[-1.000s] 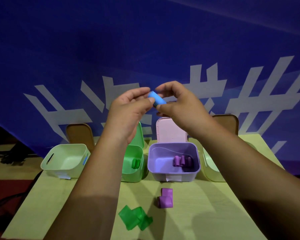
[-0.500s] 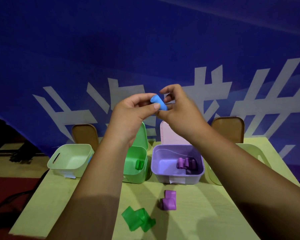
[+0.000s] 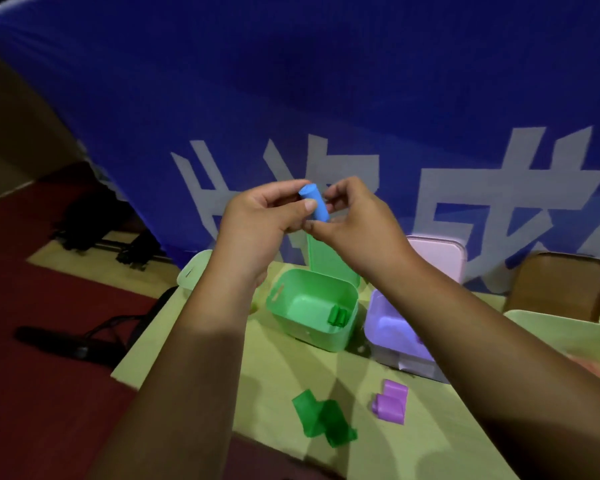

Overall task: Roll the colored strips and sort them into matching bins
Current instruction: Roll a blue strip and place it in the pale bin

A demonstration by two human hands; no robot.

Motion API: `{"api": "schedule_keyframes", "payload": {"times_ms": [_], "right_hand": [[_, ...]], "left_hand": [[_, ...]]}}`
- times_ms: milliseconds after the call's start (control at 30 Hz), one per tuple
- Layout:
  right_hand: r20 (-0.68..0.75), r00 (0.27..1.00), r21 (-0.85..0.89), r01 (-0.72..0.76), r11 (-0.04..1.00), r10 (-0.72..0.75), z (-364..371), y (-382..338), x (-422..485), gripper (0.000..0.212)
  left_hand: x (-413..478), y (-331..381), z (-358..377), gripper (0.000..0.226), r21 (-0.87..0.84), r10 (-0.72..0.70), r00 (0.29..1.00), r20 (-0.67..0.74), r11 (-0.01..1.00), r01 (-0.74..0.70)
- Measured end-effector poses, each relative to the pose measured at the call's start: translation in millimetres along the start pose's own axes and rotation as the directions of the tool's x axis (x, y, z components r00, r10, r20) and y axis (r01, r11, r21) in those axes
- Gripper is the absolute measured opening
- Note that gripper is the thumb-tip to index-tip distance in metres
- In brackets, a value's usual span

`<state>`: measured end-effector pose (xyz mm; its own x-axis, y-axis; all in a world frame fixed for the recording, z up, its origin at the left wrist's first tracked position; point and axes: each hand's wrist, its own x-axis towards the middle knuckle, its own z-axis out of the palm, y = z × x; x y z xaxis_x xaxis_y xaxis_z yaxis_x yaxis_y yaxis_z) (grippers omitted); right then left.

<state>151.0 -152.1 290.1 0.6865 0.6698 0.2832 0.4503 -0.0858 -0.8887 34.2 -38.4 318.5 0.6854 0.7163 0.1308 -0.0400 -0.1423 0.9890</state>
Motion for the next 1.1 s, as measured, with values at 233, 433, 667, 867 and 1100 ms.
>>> {"api": "schedule_keyframes", "payload": {"times_ms": [233,433,667,867,1100], "right_hand": [[0.215,0.957,-0.011,0.203,0.979,-0.196,75.5,-21.4,22.4,0.06],[0.277,0.95,-0.03,0.158,0.987,-0.143,149.8,-26.4,46.6,0.047],[0.3,0.953,-0.127,0.082,0.989,-0.04,239.2,-21.3,75.5,0.043],[0.26,0.964,-0.192,0.004,0.981,0.047,305.5,-5.9,116.0,0.041],[0.221,0.957,-0.253,-0.128,0.959,0.186,355.3,23.2,158.1,0.05]], "left_hand": [[9.0,-19.2,-85.9,0.033,-0.026,-0.093,0.991,-0.095,0.995,0.091],[26.5,-43.3,-155.0,0.025,-0.211,-0.231,0.972,-0.044,0.953,0.217],[76.0,-98.7,-238.6,0.018,-0.129,-0.353,0.935,-0.02,0.929,0.348],[138.3,-140.2,-287.8,0.023,-0.053,-0.38,0.925,0.006,0.924,0.379],[210.9,-188.1,-317.7,0.023,0.031,-0.441,0.892,0.096,0.897,0.441]]}}
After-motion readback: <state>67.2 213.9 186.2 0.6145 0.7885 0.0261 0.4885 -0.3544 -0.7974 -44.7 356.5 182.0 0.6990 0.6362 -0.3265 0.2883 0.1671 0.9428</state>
